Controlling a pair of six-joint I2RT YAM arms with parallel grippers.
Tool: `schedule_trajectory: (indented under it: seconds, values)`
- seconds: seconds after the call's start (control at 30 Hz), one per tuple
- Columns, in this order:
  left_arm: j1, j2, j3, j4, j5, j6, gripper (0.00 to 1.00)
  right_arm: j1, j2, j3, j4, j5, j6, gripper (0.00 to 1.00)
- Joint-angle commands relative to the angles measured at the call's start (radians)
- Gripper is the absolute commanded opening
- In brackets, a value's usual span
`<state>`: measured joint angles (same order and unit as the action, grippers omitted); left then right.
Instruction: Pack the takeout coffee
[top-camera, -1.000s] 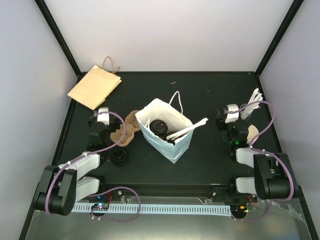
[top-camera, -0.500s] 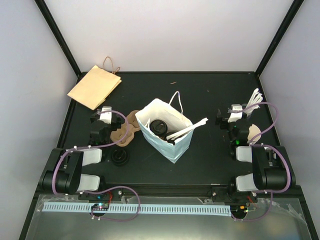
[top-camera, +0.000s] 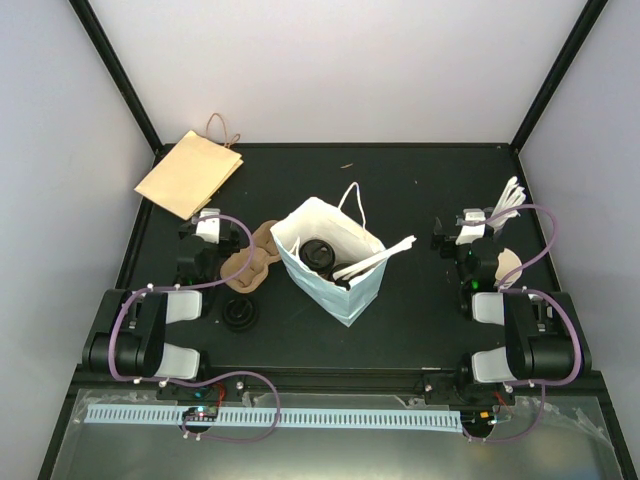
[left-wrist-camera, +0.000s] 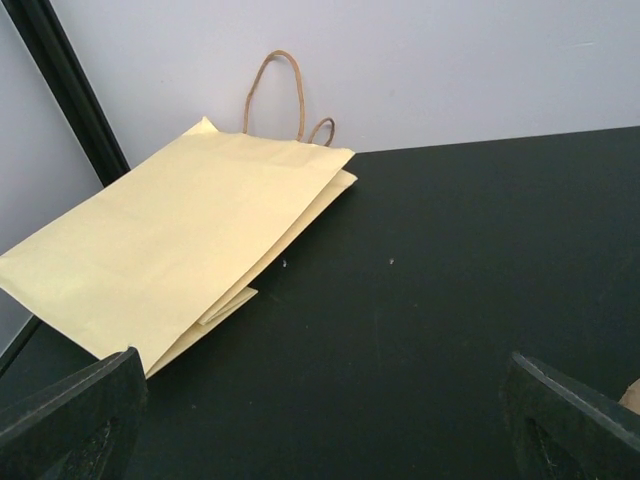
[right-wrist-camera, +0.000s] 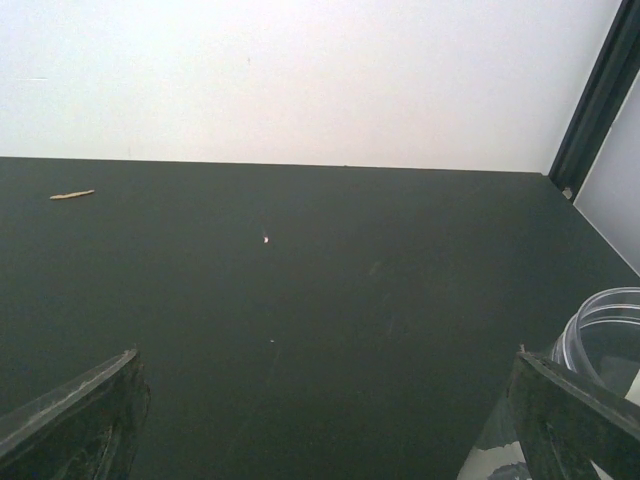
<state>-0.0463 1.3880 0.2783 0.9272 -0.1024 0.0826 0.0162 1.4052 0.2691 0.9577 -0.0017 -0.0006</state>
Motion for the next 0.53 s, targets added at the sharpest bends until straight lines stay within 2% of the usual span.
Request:
schedule_trajectory:
  seconds: [0.0,0.5]
  values:
    - [0.008,-0.003,0.027,0.016,0.030,-0.020,0.99,-0.004,-0.006,0.016,0.052,0.024,0.001,1.00]
    - [0.007,-0.003,0.027,0.016,0.031,-0.020,0.99,-0.005,-0.006,0.018,0.048,0.025,0.001,1.00]
